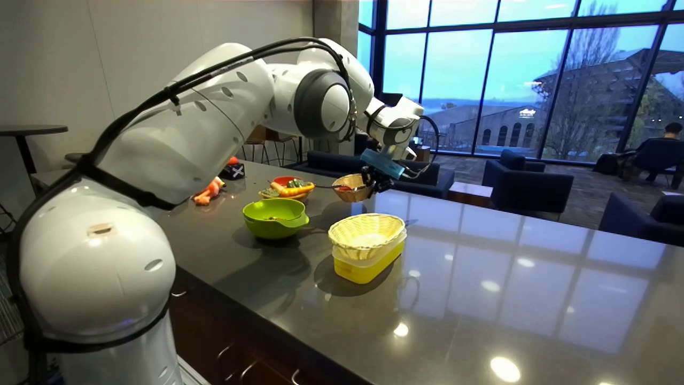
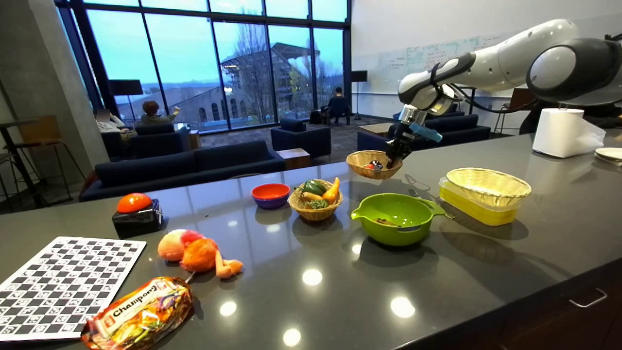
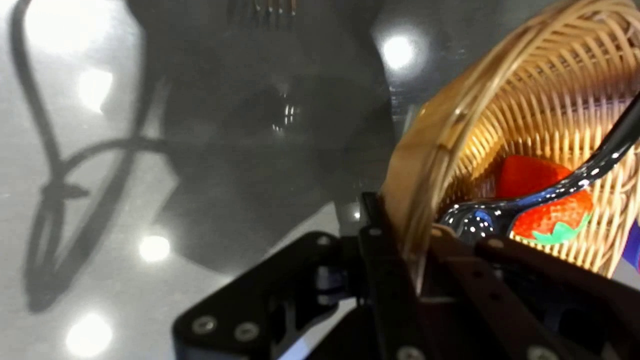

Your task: Put the weaved basket on the yellow box

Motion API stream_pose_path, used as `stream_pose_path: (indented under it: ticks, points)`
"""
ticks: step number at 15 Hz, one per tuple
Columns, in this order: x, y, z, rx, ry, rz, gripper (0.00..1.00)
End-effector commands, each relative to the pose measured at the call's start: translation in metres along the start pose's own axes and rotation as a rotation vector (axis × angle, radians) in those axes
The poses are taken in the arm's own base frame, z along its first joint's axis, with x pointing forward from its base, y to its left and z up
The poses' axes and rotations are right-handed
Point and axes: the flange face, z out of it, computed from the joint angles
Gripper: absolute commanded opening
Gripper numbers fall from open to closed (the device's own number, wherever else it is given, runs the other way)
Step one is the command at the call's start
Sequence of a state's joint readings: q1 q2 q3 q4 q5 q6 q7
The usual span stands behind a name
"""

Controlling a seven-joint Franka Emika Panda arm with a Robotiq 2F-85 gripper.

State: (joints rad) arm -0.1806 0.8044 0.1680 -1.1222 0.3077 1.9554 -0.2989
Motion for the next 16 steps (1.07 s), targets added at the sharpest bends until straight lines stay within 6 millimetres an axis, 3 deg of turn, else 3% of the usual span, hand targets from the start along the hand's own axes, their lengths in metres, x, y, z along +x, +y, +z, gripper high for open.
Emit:
stream_pose_path:
  ticks: [1, 7, 16]
  points:
    - [-0.014, 0.005, -0.026, 0.027, -0.007, 0.066, 0.02]
    - [-0.045, 0.010, -0.053, 0.040, -0.046, 0.110, 0.02]
    - [-0.106, -0.012, -0.072, 0.072, -0.035, 0.137, 0.02]
